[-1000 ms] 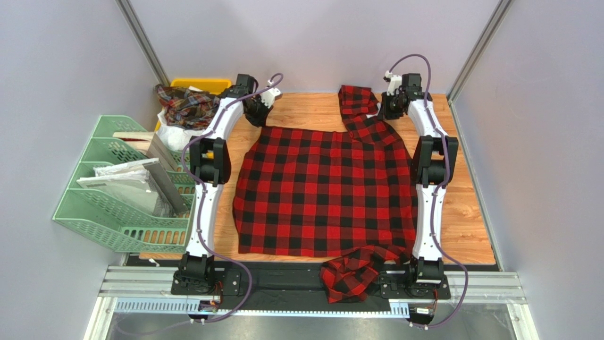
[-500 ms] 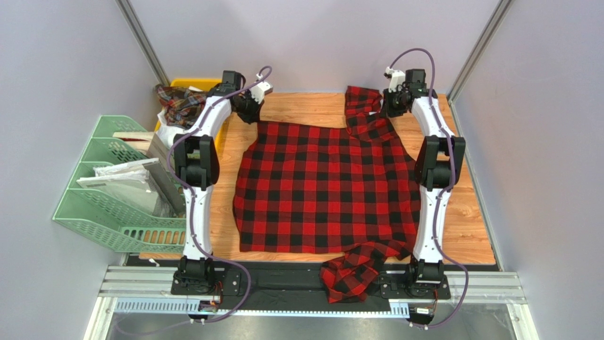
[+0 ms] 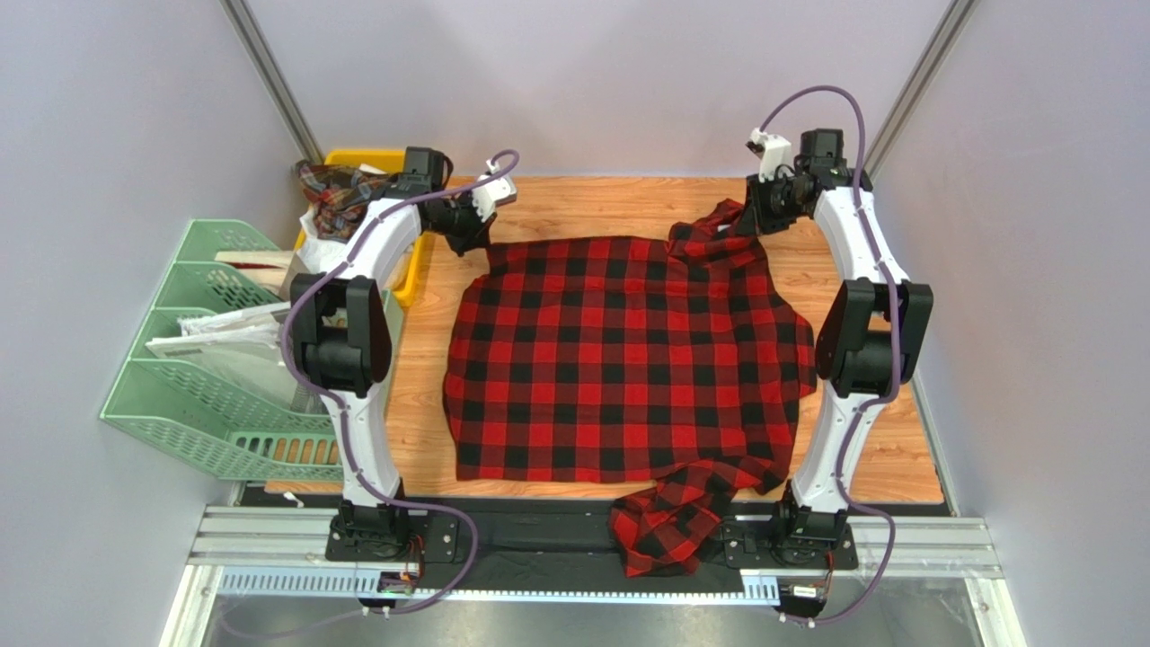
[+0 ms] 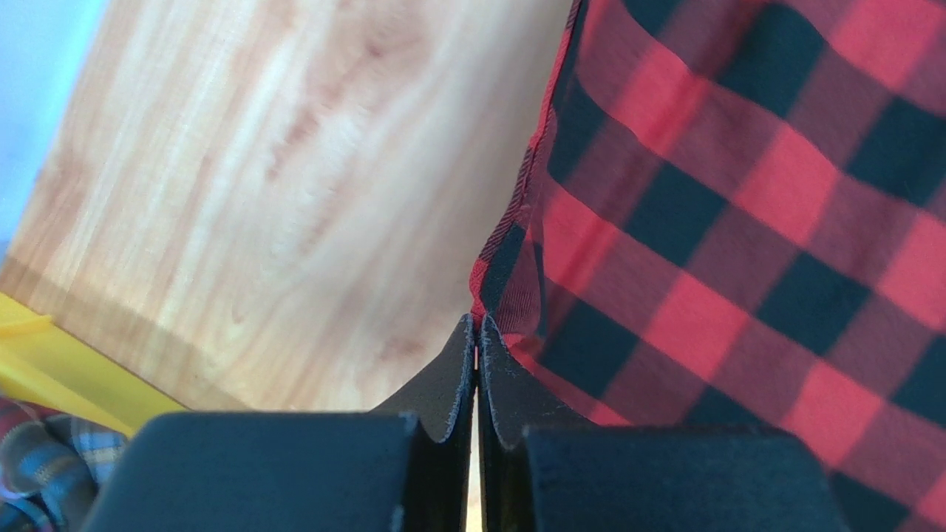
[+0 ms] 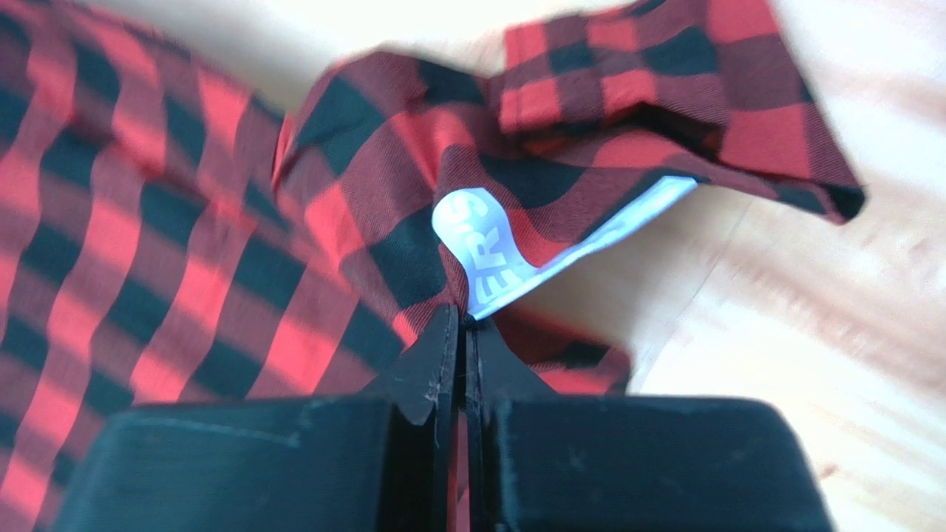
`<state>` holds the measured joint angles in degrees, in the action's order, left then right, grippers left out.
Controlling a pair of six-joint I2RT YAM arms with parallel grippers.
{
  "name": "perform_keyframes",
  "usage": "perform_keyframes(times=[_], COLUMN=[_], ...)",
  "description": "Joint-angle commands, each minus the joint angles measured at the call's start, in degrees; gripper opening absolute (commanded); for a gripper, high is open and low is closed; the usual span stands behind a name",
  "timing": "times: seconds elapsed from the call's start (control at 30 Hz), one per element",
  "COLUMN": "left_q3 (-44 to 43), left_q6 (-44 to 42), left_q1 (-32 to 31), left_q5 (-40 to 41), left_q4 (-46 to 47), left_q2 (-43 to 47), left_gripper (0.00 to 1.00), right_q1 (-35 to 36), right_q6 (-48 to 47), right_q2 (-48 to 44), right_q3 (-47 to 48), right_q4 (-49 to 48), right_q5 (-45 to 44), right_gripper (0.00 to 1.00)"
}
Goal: Fold and stack the long sleeve shirts
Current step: Fold the shirt
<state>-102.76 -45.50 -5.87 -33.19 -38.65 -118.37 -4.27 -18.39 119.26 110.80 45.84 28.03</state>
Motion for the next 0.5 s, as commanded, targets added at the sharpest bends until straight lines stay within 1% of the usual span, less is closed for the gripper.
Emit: perform_keyframes(times=[0.0, 0.1, 0.3, 0.47], left_q3=[5.79, 9.32, 13.45, 15.83], left_q6=[-8.02, -10.4, -14.08, -19.27], left_q1=[0.42, 0.42, 0.51, 0.42], left_q5=[-2.93, -2.58, -3.37, -2.94], left_q4=[-0.1, -1.07, -3.62, -9.5], left_q2=[8.31, 10.51, 13.77, 13.95], left_gripper=[0.0, 0.0, 0.0, 0.0], right_q1=[-0.03, -0.03, -0.03, -0.03], right_q6=[-4.28, -7.0, -11.22, -14.12], right_q2=[-6.93, -9.75, -14.14, -16.95], right_q3=[-4.71, -8.23, -14.55, -21.32], right_q4=[4.34, 5.83, 9.0, 9.61], right_q5=[2.73, 2.38, 1.5, 0.1], right_gripper=[0.0, 0.0, 0.0, 0.0])
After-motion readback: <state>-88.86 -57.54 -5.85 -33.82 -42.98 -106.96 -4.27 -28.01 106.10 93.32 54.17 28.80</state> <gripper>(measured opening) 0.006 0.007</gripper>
